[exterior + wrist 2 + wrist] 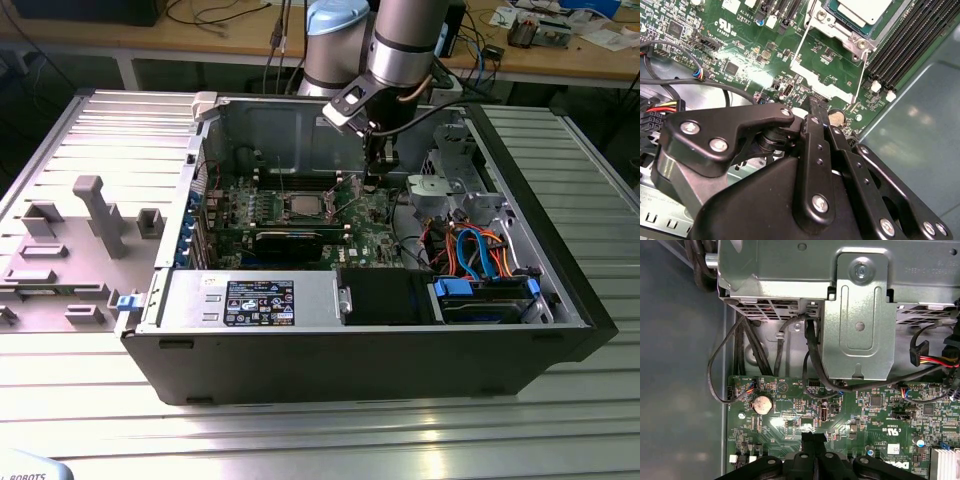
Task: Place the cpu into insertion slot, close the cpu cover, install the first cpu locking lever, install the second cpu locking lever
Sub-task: 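Close the cpu cover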
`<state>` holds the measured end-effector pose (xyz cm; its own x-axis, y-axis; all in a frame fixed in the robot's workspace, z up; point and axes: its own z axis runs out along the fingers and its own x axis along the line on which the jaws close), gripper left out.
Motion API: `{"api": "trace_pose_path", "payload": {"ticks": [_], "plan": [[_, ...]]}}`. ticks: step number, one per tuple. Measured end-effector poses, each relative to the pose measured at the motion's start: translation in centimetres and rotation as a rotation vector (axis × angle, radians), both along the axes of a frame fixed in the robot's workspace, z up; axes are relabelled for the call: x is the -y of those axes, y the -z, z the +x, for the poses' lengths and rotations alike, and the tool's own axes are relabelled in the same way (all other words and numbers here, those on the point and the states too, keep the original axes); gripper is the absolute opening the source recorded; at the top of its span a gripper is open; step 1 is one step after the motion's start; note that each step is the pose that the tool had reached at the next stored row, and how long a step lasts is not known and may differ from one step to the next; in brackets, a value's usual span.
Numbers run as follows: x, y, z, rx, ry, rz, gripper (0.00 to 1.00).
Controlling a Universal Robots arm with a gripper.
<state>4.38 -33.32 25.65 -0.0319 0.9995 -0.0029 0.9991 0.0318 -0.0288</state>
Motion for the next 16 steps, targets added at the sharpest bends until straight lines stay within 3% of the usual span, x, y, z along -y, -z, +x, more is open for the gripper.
{"api": "trace_pose_path", "payload": {"ticks": [10, 16], "plan": [[0.00, 0.07, 0.11, 0.0000, 0.000, 0.0005, 0.11], [0.00, 0.86, 0.14, -0.0001, 0.000, 0.0002, 0.11]]}}
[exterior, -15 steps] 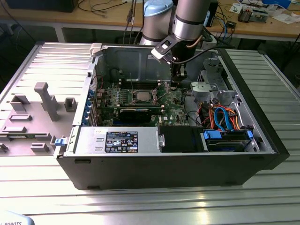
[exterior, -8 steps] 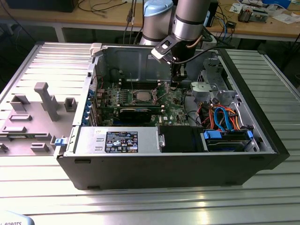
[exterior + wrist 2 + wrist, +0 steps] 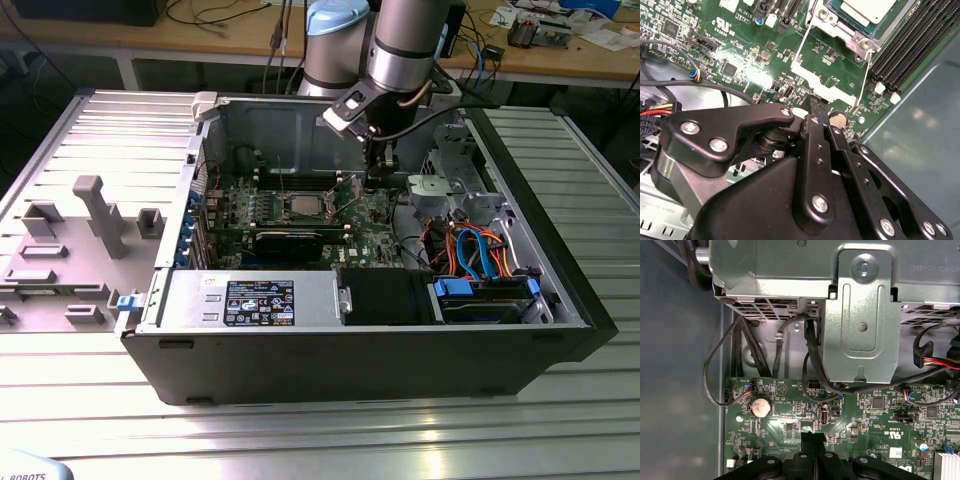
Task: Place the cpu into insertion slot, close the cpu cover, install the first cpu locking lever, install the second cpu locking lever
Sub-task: 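Close the cpu cover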
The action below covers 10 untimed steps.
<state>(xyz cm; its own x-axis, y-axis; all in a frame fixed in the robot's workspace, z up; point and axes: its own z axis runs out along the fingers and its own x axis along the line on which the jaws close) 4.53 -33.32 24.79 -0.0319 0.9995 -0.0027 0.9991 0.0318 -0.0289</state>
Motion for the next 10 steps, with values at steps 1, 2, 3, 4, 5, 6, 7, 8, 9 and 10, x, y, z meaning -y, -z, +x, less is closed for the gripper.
{"api": "trace_pose_path", "payload": {"ticks": [1, 2, 3, 4, 5, 6, 7, 8, 9, 10], "plan": [[0.00, 0.04, 0.00, -0.0001, 0.000, -0.0003, 0.11], [0.01, 0.03, -0.03, -0.0001, 0.000, -0.0004, 0.11], [0.00, 0.05, -0.10, 0.0000, 0.000, -0.0001, 0.11], [0.00, 0.05, -0.20, 0.0000, 0.000, 0.0001, 0.11], [0.00, 0.05, -0.34, 0.0000, 0.000, 0.0005, 0.11], [0.00, 0.05, -0.47, 0.0000, 0.000, 0.0009, 0.11], [0.00, 0.05, -0.53, 0.0000, 0.000, 0.0011, 0.11], [0.00, 0.05, -0.60, 0.0000, 0.000, 0.0011, 0.11], [0.00, 0.05, -0.61, 0.0000, 0.000, 0.0011, 0.11], [0.00, 0.04, -0.61, 0.0000, 0.000, 0.0011, 0.11]]}}
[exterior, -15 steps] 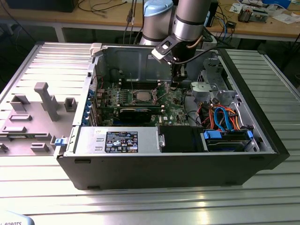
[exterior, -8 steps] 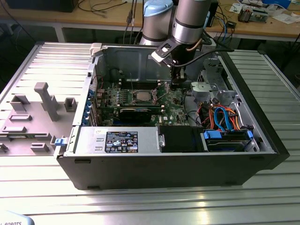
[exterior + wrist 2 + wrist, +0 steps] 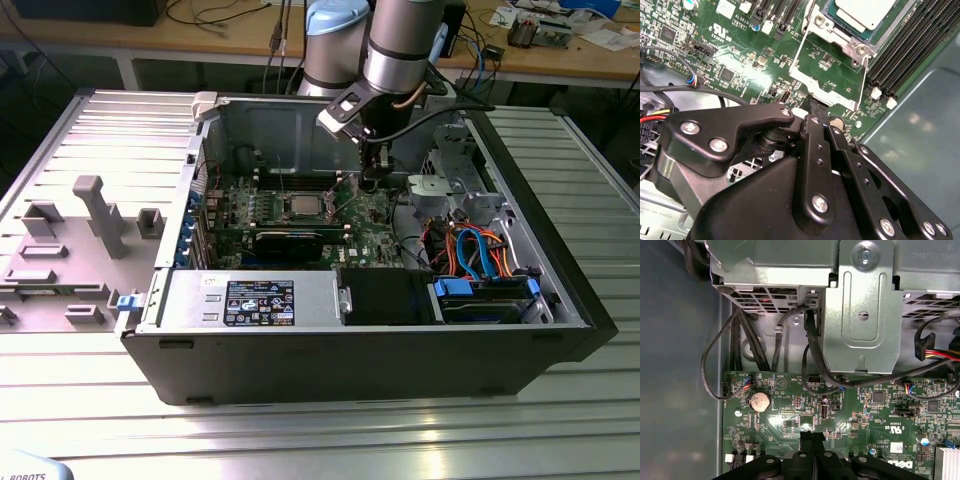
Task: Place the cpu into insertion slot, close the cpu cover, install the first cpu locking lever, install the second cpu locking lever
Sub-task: 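Close the cpu cover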
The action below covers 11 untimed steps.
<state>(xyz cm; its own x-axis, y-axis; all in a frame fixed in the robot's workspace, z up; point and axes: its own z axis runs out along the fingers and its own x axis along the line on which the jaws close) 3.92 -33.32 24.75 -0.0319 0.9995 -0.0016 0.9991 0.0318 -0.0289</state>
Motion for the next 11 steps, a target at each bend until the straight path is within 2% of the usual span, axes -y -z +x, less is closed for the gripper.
{"api": "trace_pose_path", "payload": {"ticks": [11], "plan": [[0.00, 0.00, -0.25, 0.0000, 0.000, 0.0000, 0.11]]}}
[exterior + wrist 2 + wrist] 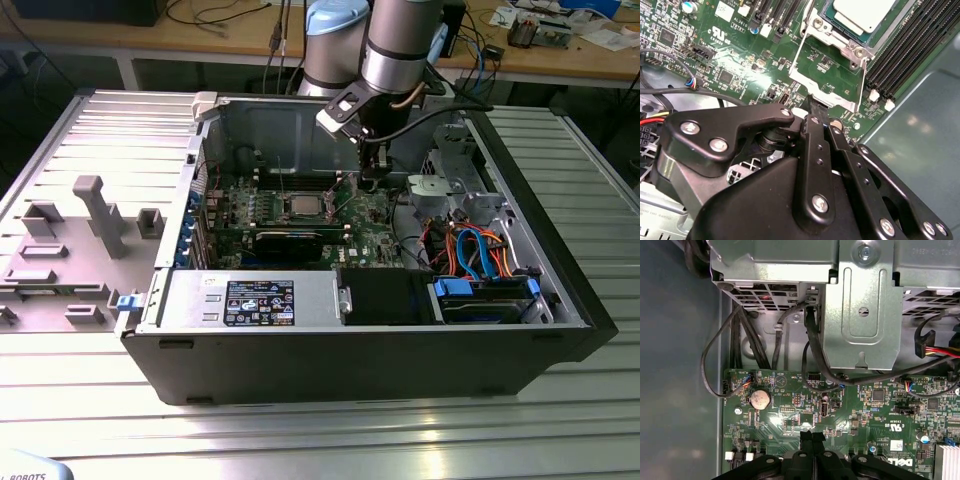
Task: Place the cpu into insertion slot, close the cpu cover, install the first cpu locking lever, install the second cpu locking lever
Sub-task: 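Close the cpu cover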
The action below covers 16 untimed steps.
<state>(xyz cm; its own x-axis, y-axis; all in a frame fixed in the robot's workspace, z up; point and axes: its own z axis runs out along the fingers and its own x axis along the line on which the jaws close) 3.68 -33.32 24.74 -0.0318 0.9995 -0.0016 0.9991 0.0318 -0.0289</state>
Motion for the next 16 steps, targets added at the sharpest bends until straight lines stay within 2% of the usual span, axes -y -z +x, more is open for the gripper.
{"api": "trace_pose_path", "payload": {"ticks": [16], "plan": [[0.00, 0.00, -0.73, 0.0000, 0.000, 0.0001, 0.11]]}}
